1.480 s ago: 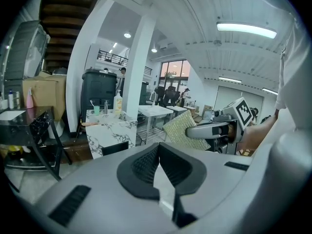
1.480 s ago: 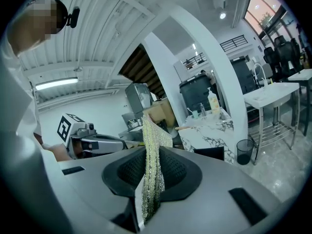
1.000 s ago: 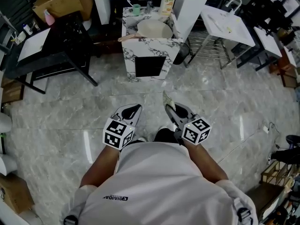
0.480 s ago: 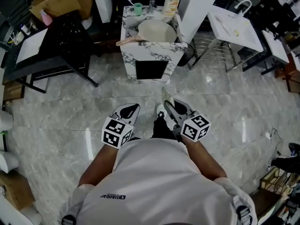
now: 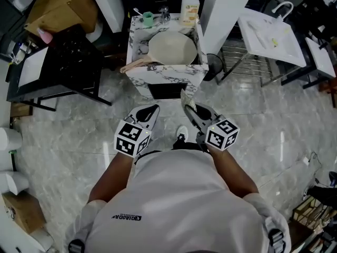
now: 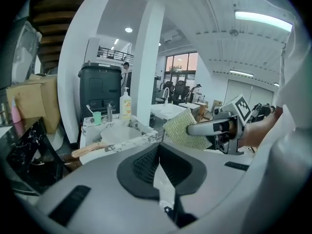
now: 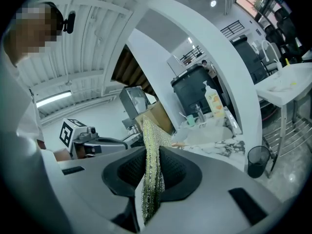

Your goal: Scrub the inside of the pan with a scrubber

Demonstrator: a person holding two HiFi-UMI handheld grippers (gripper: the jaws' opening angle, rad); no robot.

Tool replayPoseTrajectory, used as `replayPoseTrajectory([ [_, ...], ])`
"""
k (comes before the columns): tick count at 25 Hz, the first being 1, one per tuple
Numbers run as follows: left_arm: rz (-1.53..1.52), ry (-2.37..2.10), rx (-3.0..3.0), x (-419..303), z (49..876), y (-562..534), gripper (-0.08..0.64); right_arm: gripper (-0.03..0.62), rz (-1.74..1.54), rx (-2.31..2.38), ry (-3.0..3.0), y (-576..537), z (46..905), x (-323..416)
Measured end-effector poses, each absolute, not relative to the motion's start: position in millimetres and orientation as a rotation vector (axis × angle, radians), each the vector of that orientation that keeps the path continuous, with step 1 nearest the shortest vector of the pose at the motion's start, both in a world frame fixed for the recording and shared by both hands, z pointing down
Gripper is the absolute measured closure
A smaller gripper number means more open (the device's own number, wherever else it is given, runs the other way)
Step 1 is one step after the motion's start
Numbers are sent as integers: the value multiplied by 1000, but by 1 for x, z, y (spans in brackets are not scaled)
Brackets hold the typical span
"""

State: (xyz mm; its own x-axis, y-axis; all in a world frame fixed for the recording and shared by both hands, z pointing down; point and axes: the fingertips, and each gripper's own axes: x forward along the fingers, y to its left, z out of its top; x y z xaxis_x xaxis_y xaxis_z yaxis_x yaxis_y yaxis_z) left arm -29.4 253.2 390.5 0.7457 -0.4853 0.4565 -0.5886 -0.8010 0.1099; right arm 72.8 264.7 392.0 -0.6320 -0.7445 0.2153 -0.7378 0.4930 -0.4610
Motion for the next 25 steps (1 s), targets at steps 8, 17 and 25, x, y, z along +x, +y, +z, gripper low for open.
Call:
replayPoseTrajectory([
  [8, 647, -906, 2653, 20, 392, 179, 545, 514, -854, -1277, 2726, 180, 392, 126],
  [17, 708, -996, 2569, 24, 401, 140, 545, 514, -926, -1210, 2732, 129, 405, 144],
  [25, 740, -1001, 2563, 17, 414, 102, 545, 514, -921, -1212, 2728, 96, 412, 140],
])
